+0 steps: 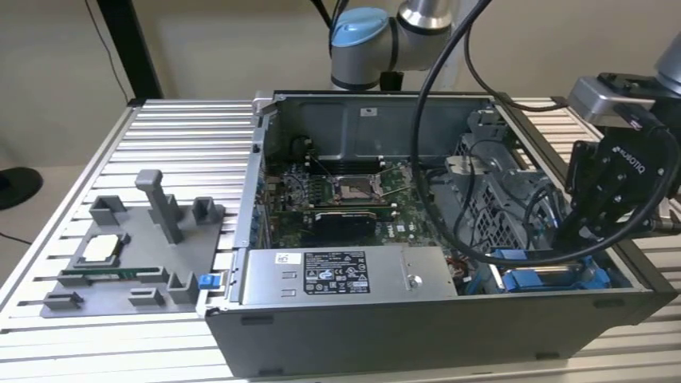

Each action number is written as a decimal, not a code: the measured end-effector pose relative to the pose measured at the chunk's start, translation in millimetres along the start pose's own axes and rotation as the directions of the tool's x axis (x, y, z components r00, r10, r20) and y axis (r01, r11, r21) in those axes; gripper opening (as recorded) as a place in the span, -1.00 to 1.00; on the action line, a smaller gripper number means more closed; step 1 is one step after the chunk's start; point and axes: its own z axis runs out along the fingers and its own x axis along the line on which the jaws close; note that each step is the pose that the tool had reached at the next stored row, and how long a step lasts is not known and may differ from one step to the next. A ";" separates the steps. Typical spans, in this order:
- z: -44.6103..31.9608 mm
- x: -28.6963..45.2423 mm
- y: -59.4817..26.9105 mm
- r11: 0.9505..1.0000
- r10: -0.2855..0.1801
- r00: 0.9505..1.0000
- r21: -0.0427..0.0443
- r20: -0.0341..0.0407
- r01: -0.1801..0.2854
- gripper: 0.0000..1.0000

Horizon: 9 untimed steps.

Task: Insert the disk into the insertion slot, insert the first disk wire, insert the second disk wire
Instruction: 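Insert the first disk wire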

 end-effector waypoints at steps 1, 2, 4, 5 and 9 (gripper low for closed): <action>0.8 -0.1 -0.1 1.000 -0.003 1.000 0.000 0.000 0.003 -1.00; 1.4 -0.1 -0.1 1.000 -0.006 1.000 0.000 -0.001 0.006 -1.00; 1.8 -0.1 -0.5 1.000 -0.021 1.000 0.001 -0.002 0.021 -1.00; 1.9 -0.1 -0.7 1.000 -0.029 1.000 0.001 -0.003 0.029 -1.00; 2.6 -0.3 -1.6 0.998 -0.056 0.998 0.002 -0.006 0.056 -1.00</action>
